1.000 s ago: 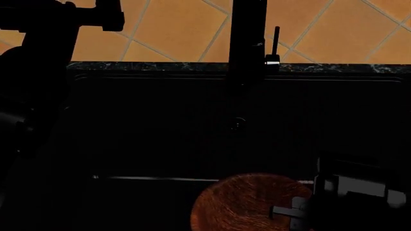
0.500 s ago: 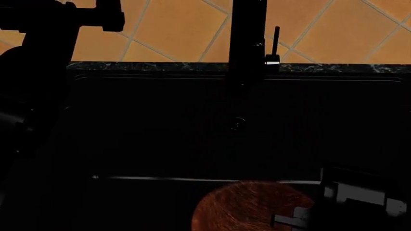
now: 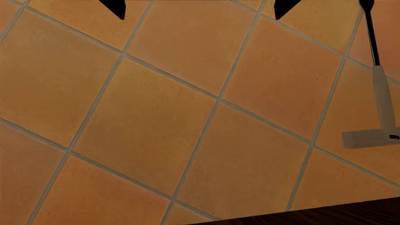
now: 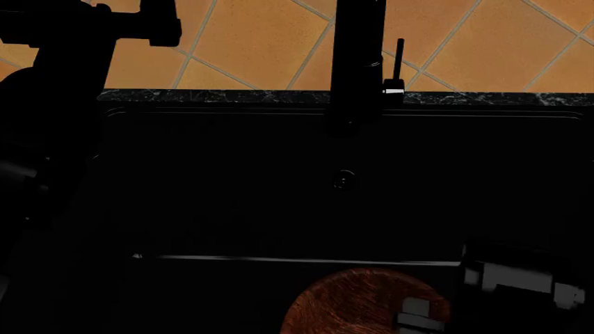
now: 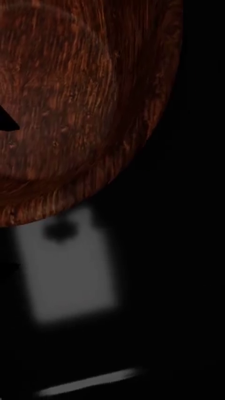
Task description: Move the fresh-baked cupcake off the tray onto the counter, and place the bowl used for mixing into the sink.
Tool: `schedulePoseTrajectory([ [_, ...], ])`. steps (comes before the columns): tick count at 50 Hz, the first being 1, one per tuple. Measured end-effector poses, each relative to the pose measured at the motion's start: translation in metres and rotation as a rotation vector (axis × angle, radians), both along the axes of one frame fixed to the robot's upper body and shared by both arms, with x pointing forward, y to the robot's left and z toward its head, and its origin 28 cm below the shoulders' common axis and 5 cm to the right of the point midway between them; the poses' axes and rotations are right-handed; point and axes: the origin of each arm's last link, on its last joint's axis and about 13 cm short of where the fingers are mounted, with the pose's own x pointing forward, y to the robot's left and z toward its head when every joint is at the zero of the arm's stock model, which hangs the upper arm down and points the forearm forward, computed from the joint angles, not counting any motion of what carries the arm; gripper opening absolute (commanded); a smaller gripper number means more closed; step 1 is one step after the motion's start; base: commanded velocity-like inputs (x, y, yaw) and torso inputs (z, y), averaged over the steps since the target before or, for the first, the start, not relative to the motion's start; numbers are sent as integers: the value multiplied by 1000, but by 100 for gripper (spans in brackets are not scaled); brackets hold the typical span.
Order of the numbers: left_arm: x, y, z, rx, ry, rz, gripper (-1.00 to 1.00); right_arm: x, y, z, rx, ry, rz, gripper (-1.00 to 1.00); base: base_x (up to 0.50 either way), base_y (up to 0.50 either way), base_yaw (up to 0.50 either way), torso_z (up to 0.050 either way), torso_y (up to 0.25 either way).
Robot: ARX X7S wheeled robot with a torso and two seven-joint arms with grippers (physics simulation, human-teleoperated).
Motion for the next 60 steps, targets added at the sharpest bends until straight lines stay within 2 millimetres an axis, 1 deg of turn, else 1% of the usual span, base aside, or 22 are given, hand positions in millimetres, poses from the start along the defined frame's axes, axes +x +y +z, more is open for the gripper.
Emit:
schedulePoseTrajectory([
  [5, 0, 0, 0, 4, 1, -1, 100, 4, 2, 6, -7, -19, 10, 100, 0, 0, 0, 0, 0],
  [15, 0, 0, 0, 8, 1, -2, 100, 13, 5, 26, -24, -76, 39, 100, 0, 0, 0, 0, 0],
  [26, 0, 0, 0, 10, 1, -4, 100, 16, 8, 49, -42, -131, 67, 100, 0, 0, 0, 0, 0],
  [29, 0, -1, 0, 11, 1, -5, 100, 16, 10, 58, -59, -147, 83, 100, 0, 0, 0, 0, 0],
  [34, 0, -1, -1, 13, 1, -6, 100, 15, 14, 82, -94, -199, 101, 100, 0, 0, 0, 0, 0],
  [43, 0, -1, 0, 14, 0, -8, 100, 11, 17, 118, -148, -287, 120, 100, 0, 0, 0, 0, 0],
  [60, 0, -1, -1, 16, 0, -9, 100, -1, 17, 157, -173, -394, 107, 100, 0, 0, 0, 0, 0],
])
